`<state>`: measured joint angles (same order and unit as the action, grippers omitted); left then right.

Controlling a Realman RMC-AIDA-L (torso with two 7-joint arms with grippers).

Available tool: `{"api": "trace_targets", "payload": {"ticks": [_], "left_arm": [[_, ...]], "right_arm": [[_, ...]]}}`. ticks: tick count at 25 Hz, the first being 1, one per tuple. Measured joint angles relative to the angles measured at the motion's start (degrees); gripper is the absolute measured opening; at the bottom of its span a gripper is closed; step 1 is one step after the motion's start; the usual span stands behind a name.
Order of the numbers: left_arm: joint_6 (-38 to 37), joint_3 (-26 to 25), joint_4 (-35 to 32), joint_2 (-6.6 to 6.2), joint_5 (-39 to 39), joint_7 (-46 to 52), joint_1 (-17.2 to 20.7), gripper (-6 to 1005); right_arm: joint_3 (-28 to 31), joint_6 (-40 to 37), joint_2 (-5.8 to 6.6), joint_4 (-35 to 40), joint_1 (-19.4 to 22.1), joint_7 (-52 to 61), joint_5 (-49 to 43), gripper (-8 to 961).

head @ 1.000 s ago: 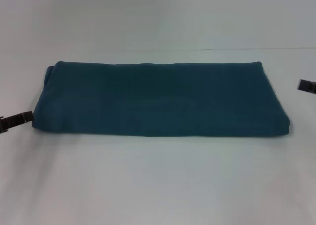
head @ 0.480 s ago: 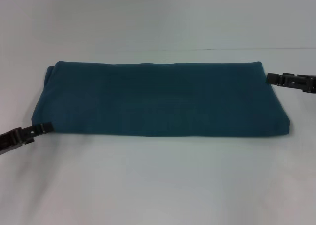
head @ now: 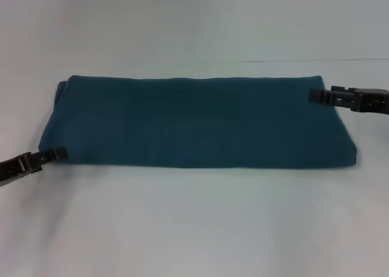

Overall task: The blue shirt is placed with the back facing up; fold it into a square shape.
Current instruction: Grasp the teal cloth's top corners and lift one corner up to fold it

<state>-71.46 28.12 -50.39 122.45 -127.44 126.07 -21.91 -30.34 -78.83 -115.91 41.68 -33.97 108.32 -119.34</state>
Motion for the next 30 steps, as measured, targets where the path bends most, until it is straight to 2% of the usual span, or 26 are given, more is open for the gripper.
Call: {"api": "trace_targets", "payload": {"ticks": [5,15,30], "left_arm": [[2.2,0.8,1.2,-0.02,-3.7,1.2,-1.4,886],[4.6,1.3,2.7,-0.46,-4.5,1.4,-3.8,886],[6.2,1.9,3.2,-0.79,-6.4,2.7,-5.1,883]], "right_arm": [[0.4,-0.1,-0.02,0.0,0.1,0.2,0.1,923],[0.6,-0.3,-0.02,0.0,0.4,0.4,0.9,922],[0.5,-0.2,0.24,0.0,0.6,0.5,1.6,921]]}}
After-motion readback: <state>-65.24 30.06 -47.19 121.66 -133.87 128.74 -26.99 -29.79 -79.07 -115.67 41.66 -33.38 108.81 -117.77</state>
